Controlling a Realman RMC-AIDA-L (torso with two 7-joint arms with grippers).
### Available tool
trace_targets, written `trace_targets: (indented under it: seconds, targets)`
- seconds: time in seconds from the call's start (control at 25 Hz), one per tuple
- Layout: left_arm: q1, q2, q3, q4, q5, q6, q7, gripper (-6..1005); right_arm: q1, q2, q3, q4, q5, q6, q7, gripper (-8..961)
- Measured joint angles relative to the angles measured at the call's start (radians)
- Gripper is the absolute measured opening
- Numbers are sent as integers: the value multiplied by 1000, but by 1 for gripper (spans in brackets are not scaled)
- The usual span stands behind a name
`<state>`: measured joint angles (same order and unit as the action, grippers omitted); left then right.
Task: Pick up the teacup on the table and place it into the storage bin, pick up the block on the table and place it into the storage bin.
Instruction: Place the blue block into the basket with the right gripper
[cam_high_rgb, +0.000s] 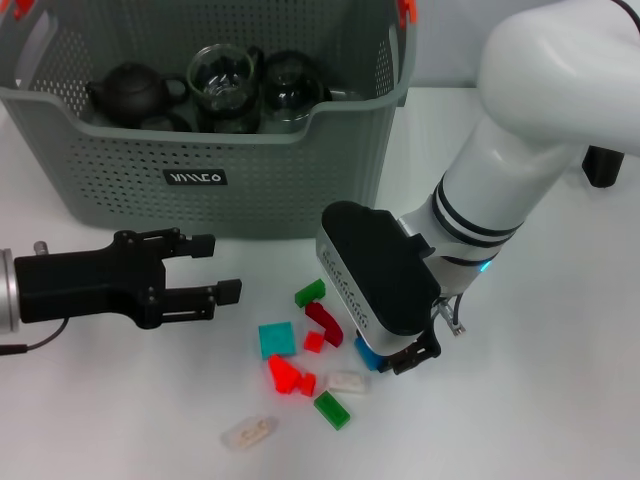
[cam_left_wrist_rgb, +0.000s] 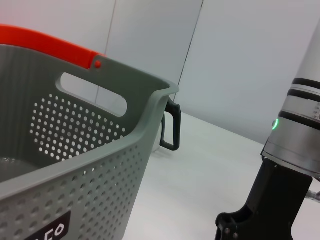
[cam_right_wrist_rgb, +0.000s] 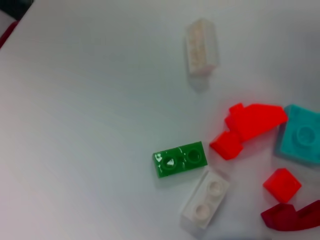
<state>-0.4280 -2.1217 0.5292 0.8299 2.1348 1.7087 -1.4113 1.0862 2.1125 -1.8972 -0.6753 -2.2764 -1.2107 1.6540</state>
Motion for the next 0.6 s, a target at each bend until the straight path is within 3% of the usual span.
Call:
trace_targets:
  seconds: [0.28, 0.6]
  targets:
    - [4, 2, 0, 4, 2, 13, -3, 763, -44, -11, 46, -91, -8, -65, 47, 434]
    - [9, 3, -20, 6, 2, 26, -1, 763, -124, -15, 310, -314, -89, -284, 112, 433]
